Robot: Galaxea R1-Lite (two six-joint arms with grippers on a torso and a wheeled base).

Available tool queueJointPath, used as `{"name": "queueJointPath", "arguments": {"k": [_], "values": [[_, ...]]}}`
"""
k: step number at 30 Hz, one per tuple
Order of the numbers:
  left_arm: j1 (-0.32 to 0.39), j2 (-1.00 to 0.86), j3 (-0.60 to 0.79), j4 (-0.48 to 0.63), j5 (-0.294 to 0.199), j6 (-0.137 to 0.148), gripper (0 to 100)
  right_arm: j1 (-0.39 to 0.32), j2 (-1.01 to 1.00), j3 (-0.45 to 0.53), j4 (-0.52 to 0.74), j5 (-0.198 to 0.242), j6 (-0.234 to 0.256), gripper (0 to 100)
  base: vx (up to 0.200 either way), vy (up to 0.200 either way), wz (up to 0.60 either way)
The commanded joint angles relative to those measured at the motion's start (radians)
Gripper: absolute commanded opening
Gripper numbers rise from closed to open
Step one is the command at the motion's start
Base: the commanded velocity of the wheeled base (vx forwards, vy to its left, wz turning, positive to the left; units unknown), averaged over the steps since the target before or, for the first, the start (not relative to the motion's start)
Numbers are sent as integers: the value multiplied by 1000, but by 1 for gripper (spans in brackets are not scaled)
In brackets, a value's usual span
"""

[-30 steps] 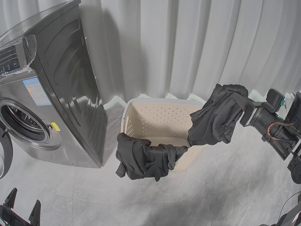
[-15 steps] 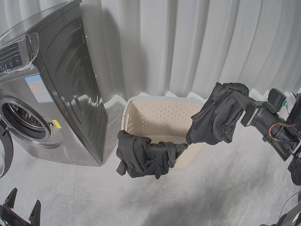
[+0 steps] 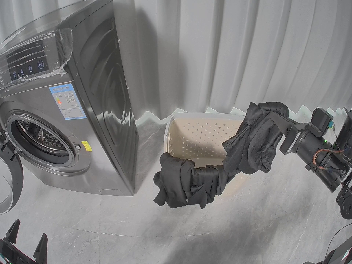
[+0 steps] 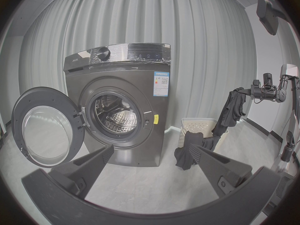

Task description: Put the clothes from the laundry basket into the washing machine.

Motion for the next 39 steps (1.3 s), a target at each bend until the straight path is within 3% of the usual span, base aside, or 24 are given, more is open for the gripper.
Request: {"name": "queueJointPath", "arguments": {"k": [1, 25, 34, 39], "values": [[0, -16, 15, 0, 0, 0, 100, 2, 5, 6, 0, 0, 0, 0, 0, 200, 0], [0, -16, 15, 0, 0, 0, 100, 24, 5, 20, 0, 3, 2, 0, 0, 200, 0], [0, -18, 15, 0, 0, 0, 100, 27, 6, 28, 0, 3, 6, 0, 0, 0, 0], [0, -18, 15, 0, 0, -3, 100, 27, 6, 28, 0, 3, 5, 0, -200, 0, 0]]}}
